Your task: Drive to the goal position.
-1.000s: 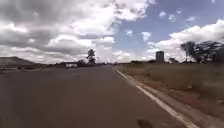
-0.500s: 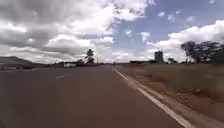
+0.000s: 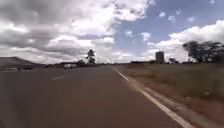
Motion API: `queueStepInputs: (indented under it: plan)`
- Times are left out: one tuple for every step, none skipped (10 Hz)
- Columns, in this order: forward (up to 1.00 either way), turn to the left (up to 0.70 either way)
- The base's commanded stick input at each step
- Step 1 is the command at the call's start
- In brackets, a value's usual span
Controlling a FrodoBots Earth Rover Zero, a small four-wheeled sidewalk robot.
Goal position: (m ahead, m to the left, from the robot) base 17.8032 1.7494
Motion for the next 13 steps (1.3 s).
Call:
queueStepInputs:
  plan:
    - [0.7,0.0]
    - [0.7,0.0]
    - [0.7,0.0]
    - [0.7,0.0]
    - [0.7,0.0]
    - [0.7,0.0]
    - [0.7,0.0]
    - [0.7,0.0]
    - [0.7,0.0]
    - [0.7,0.0]
    - [0.7,0.0]
    - [0.7,0.0]
    - [0.7,0.0]
